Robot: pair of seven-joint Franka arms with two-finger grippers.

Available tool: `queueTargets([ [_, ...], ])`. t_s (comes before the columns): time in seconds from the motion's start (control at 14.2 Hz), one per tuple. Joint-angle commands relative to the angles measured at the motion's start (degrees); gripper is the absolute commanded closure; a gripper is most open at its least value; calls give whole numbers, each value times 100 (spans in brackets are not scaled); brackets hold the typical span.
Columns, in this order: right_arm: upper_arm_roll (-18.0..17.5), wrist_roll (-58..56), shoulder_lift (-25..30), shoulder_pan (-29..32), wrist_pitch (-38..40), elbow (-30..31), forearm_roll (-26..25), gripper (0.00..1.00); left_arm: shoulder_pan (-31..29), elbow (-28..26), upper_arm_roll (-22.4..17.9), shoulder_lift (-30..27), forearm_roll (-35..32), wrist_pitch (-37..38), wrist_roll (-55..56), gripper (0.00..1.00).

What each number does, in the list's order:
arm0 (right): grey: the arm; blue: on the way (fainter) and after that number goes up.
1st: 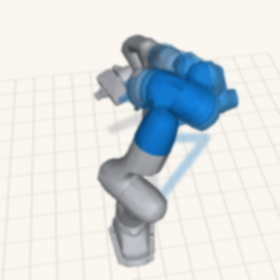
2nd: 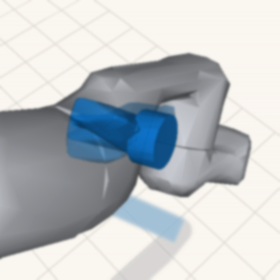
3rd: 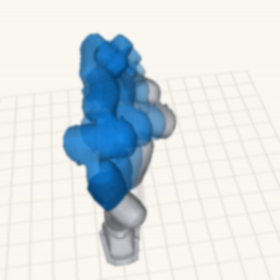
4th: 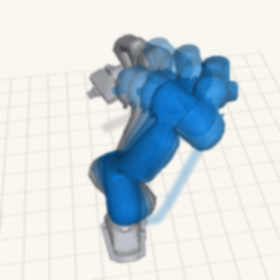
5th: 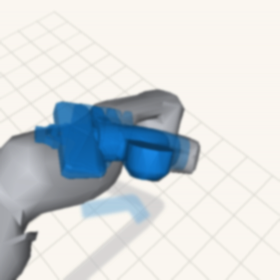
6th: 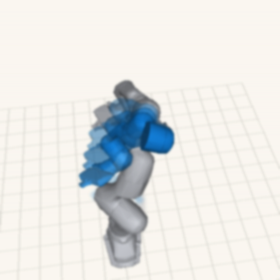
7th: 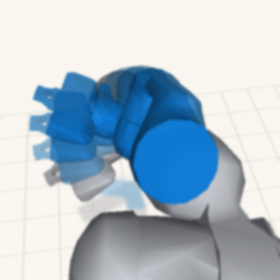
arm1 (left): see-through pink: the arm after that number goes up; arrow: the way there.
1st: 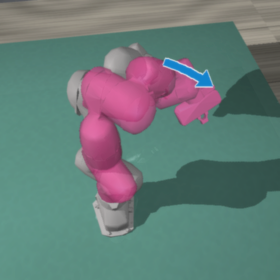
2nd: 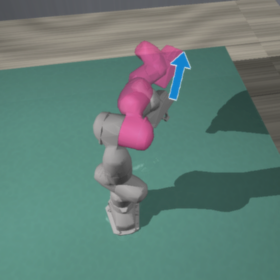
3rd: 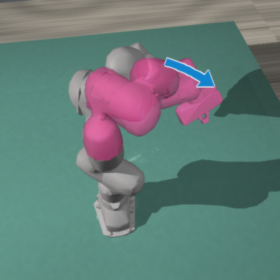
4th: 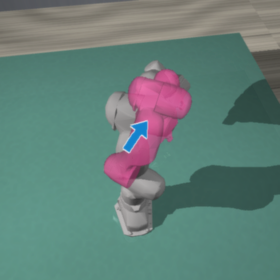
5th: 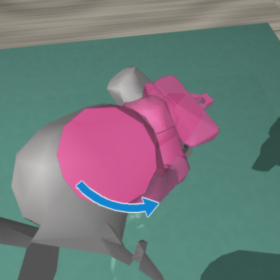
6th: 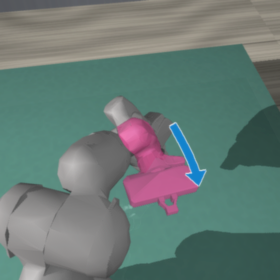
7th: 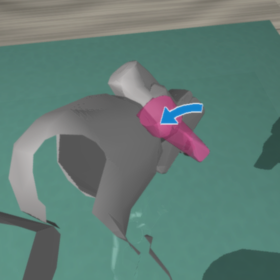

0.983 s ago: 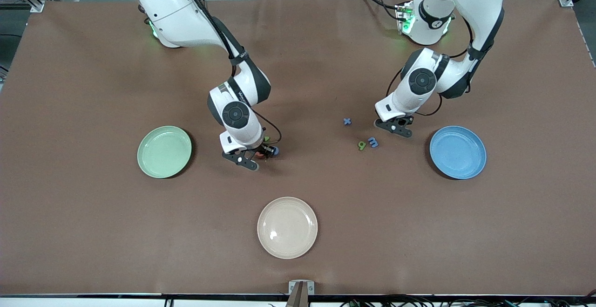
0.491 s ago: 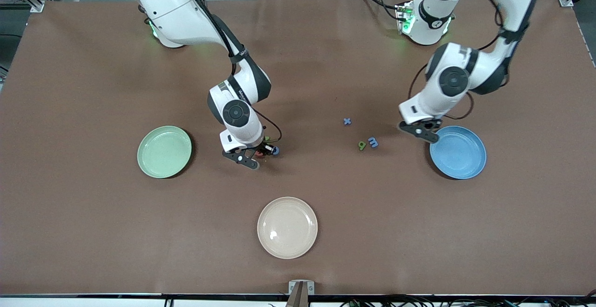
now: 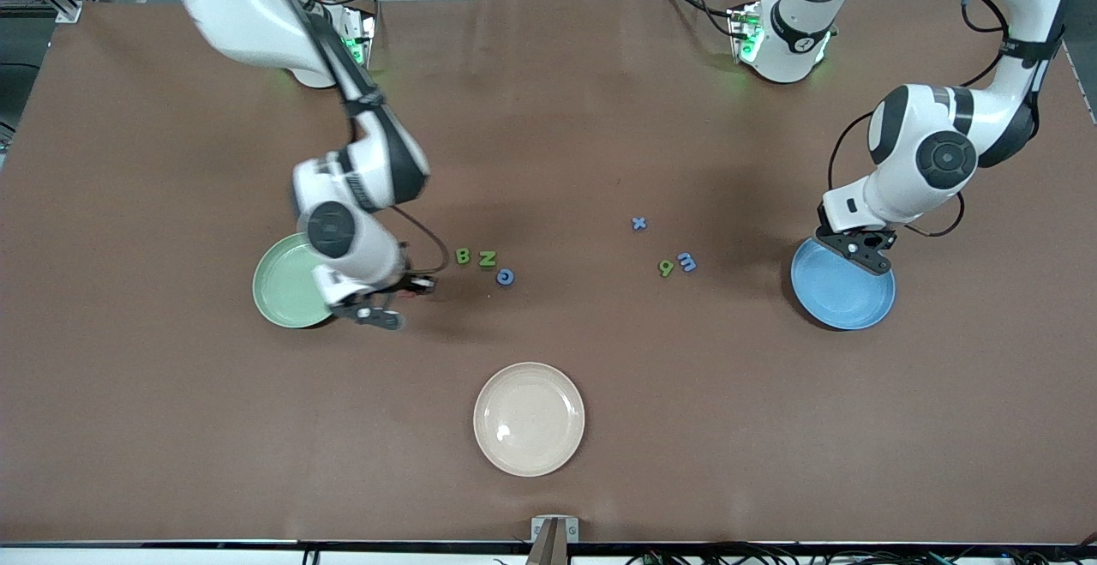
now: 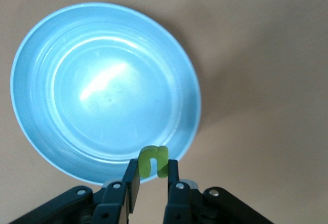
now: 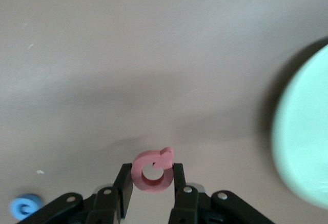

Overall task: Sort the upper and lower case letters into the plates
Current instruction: 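Place the g on the green plate while the left gripper places the n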

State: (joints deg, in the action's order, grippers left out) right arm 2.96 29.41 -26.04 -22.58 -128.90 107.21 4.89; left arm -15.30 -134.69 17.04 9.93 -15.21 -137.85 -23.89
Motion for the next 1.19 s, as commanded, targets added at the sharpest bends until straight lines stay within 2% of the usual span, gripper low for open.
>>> queueTargets([
  [0.0,-137,-1154,810,762,-126,1063,-32,100,-219,118,53,412,-430,-277,16,93],
  [0.28,-137,-2165,1004,1465,-389,1653,-32,100,-333,127,36,711,-474,-452,7,93],
  [0.49,-155,-2808,996,1984,-1109,2268,-24,99,-465,127,36,861,-605,-620,7,91],
  [0.63,-164,-2871,960,2047,-1461,2497,3,98,-544,127,36,879,-606,-629,7,88],
  [0.84,-199,-2862,811,1933,-1515,2525,47,96,-553,127,36,888,-606,-629,16,86],
  [0.91,-199,-2862,785,1863,-1515,2516,55,89,-553,127,36,888,-606,-629,16,82],
  [0.98,-199,-2862,784,1836,-1480,2507,56,67,-553,127,36,888,-606,-629,16,77],
  [1.05,-199,-2853,784,1836,-1471,2490,56,19,-553,127,36,879,-606,-629,16,63],
  [1.12,-208,-2844,784,1827,-1454,2472,56,0,-553,136,36,835,-606,-620,-10,32],
])
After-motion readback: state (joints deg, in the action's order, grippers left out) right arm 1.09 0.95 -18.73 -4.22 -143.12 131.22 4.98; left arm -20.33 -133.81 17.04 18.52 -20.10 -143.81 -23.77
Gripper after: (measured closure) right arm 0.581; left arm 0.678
